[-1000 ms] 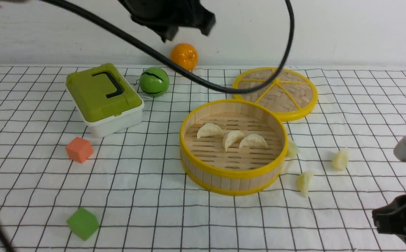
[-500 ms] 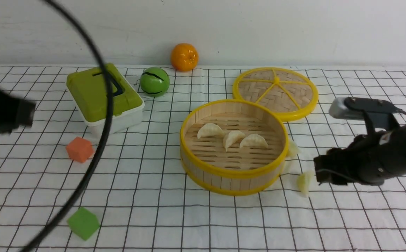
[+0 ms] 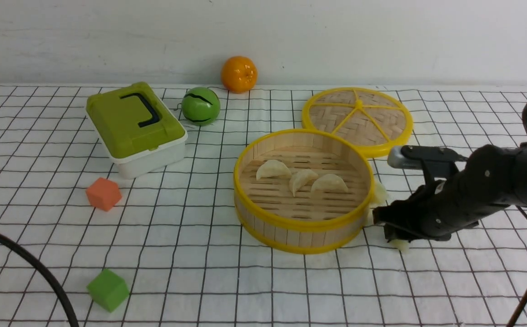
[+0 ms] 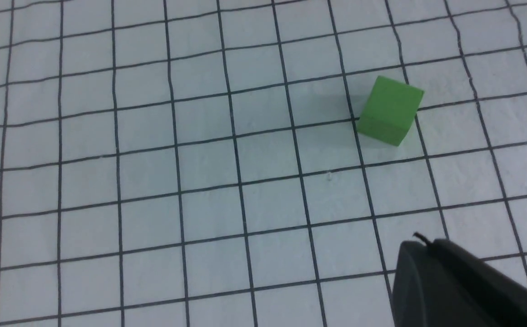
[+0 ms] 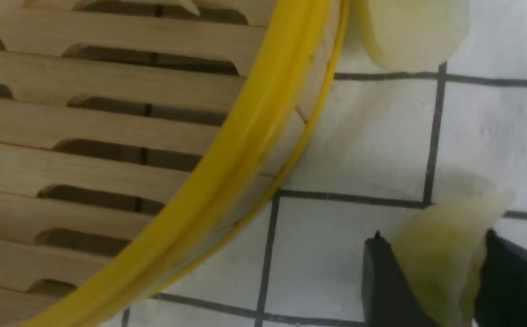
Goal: Put the dumplings into the steamer on the table with the white tablecloth.
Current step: 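Reach for and grasp a dumpling lying on the table beside the steamer, then place the dumpling in the bamboo steamer basket with the right gripper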
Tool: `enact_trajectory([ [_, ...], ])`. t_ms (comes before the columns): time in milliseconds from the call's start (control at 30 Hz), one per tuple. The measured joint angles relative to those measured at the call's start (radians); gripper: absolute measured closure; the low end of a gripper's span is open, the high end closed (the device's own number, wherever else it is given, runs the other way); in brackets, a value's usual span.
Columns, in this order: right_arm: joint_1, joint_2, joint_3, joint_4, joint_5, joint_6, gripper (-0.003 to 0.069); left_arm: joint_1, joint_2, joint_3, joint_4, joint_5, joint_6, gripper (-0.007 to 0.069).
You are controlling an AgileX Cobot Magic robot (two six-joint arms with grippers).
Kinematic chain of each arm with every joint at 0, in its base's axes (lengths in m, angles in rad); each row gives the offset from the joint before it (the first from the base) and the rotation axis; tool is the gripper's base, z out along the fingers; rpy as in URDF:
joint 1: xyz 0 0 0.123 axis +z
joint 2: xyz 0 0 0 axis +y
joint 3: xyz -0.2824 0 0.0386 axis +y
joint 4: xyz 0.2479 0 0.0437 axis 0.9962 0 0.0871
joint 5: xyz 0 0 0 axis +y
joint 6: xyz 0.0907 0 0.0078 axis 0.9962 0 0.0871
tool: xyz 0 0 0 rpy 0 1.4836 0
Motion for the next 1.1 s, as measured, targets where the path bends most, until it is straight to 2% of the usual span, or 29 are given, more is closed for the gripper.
enact_trajectory([
  [67,0.0,-0.005,0.0,0.0,0.01,0.0,0.0456,0.0,0.0,0.002,0.001,-0.003,-0.031,0.0637],
  [100,0.0,-0.011,0.0,-0.001,0.022,0.0,0.0461,0.0,0.0,0.003,0.001,-0.004,-0.059,0.0637],
  [233,0.0,-0.081,0.001,-0.05,0.085,-0.033,0.0461,0.0,-0.001,0.028,0.008,-0.032,-0.171,0.0637],
  [433,0.014,-0.208,-0.01,-0.062,0.136,-0.038,0.0461,0.0,-0.001,0.112,0.008,-0.152,-0.244,0.0637],
  [467,0.043,-0.235,-0.032,-0.043,0.138,-0.041,0.0461,0.0,-0.001,0.144,0.006,-0.215,-0.269,0.0637],
  [600,0.133,-0.238,-0.097,-0.001,0.107,-0.044,0.0461,0.0,-0.001,0.174,0.001,-0.277,-0.288,0.0637],
  [700,0.261,-0.165,-0.182,0.043,-0.014,-0.044,0.0461,0.0,-0.001,0.177,0.0,-0.304,-0.29,0.0637],
  [800,0.313,-0.068,-0.243,0.05,-0.1,-0.044,0.0461,0.0,-0.001,0.177,-0.005,-0.31,-0.29,0.0637],
  [1100,0.329,0.16,-0.312,0.061,-0.158,0.027,0.0461,0.0,-0.001,0.177,-0.011,-0.312,-0.29,0.0637],
])
